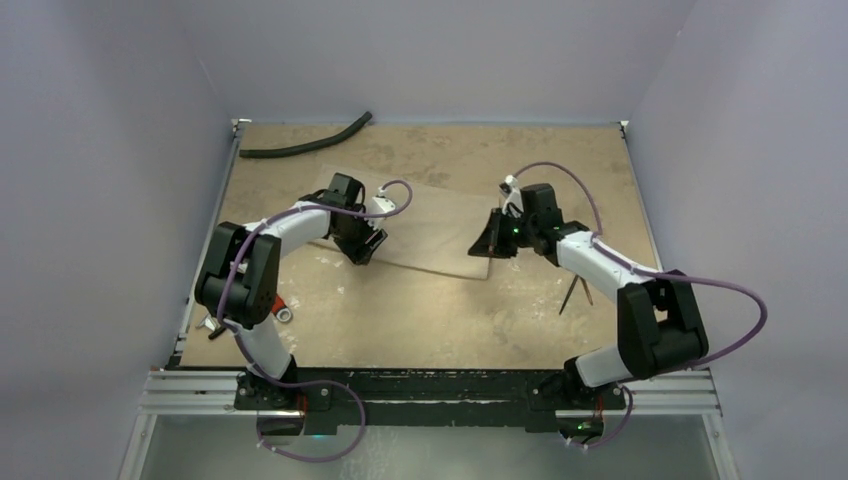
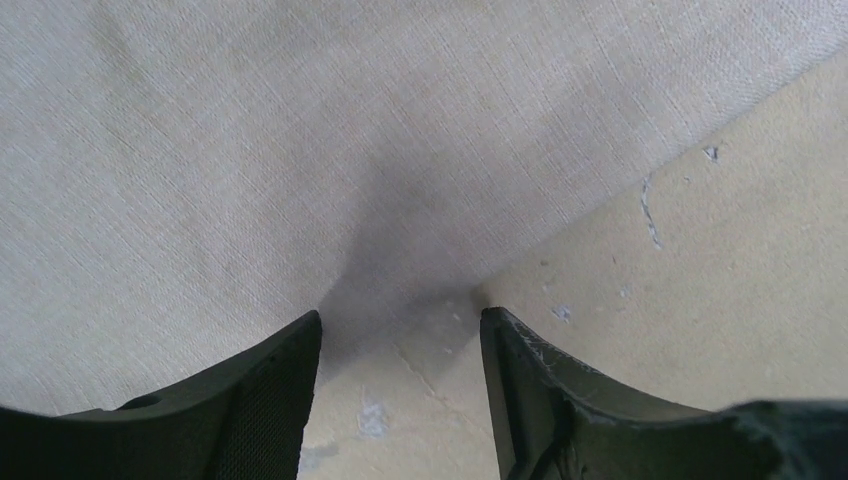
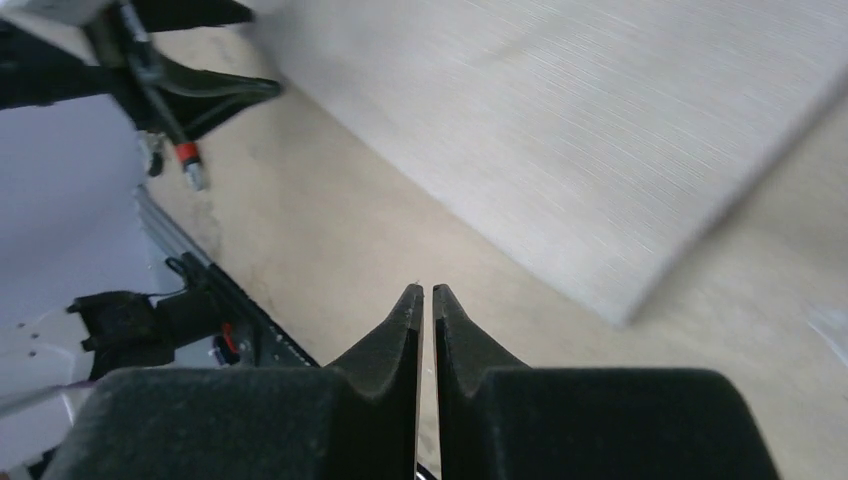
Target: Fold the napkin into a case and place the utensils inside
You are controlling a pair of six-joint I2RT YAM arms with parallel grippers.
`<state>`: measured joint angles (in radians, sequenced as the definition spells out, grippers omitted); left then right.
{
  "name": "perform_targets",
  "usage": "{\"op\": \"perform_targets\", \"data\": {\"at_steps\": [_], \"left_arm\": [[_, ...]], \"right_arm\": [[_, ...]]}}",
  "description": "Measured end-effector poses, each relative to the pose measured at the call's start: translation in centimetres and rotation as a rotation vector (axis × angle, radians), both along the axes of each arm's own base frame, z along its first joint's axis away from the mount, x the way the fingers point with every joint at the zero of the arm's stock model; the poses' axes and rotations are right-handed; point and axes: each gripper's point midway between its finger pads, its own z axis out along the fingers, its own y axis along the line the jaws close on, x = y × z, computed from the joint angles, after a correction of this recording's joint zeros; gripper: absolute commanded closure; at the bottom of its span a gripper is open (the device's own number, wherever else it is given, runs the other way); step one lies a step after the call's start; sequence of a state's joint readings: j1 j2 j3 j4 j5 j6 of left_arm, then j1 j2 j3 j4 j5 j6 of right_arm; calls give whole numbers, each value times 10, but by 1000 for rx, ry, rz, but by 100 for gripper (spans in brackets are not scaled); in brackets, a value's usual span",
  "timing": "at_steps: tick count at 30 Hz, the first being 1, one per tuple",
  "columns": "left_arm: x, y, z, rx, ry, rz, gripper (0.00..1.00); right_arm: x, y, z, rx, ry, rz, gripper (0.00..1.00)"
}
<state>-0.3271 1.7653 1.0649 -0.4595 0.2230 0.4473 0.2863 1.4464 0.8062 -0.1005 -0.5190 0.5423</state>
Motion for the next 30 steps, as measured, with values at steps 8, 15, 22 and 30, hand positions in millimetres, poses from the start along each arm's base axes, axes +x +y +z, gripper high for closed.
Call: {"op": "perform_targets", "data": {"at_steps": [8,15,22,30], "left_arm": [[1,-5,28,-21,50,36,38],[5,-11,35,-59,49,64,57],[-11,6,12,-27,124,108,73],[4,63,7,-13,130,264,79]], "right_arm": [[29,59,-7,70,9,58,100],[25,63,-72,2,163,28,100],[26,60,-74,-7,141,13,100],[24,40,-76,-10,123,-23,100]]}}
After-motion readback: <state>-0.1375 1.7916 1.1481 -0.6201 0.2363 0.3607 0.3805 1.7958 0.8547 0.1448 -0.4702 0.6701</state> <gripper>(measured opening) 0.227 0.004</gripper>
